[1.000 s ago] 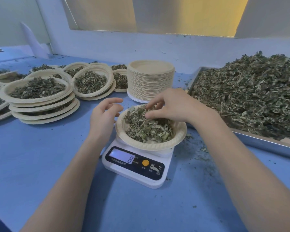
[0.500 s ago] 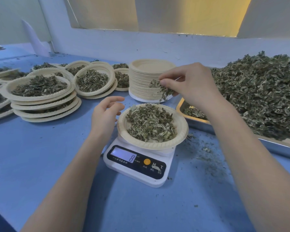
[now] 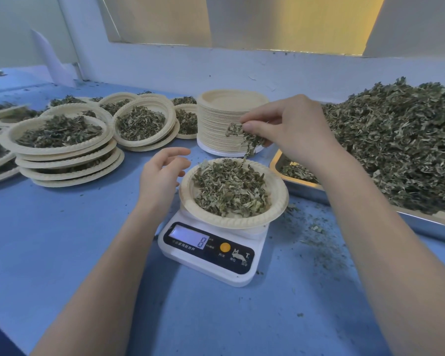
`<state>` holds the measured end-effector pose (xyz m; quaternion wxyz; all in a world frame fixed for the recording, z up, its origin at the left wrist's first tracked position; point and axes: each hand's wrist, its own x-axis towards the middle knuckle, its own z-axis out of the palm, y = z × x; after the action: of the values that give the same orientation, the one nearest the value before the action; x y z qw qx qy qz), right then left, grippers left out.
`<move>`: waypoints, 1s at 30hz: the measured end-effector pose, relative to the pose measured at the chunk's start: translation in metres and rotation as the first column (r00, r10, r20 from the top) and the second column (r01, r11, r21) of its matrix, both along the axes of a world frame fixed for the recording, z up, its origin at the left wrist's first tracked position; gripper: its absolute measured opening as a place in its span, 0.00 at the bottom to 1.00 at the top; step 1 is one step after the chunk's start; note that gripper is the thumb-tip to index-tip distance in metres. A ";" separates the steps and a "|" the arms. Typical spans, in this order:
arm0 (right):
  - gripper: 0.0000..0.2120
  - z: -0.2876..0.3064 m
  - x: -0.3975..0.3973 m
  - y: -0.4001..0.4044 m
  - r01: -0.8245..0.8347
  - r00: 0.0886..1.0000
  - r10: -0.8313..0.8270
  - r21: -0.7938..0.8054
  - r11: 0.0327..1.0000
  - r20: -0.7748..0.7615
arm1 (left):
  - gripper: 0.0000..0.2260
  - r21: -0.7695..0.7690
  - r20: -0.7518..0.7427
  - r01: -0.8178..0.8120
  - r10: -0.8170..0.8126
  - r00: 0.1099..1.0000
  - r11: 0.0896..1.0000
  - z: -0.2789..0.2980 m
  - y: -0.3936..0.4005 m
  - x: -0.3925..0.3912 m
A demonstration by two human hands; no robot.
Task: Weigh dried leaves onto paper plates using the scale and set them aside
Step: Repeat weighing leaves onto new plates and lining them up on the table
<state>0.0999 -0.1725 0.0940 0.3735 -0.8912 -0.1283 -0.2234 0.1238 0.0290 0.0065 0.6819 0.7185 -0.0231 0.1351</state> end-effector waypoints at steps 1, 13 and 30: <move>0.05 0.000 0.000 0.000 0.000 1.000 0.000 -0.001 1.000 -0.003 | 0.08 0.000 0.000 0.001 -0.001 1.000 1.000 0.000 0.000 0.000; 0.06 0.000 -0.001 0.002 -0.021 0.999 0.022 0.008 1.000 -0.035 | 0.08 0.004 -0.006 -0.005 0.005 1.000 1.000 0.002 -0.001 -0.002; 0.10 -0.002 0.008 -0.037 0.393 0.919 -0.382 -0.306 0.867 0.100 | 0.09 0.013 -0.007 0.008 -0.007 1.000 1.000 0.002 -0.001 -0.002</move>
<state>0.1080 -0.2090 0.0923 0.1690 -0.9431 0.0117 -0.2861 0.1219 0.0280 0.0081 0.6779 0.7232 -0.0244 0.1299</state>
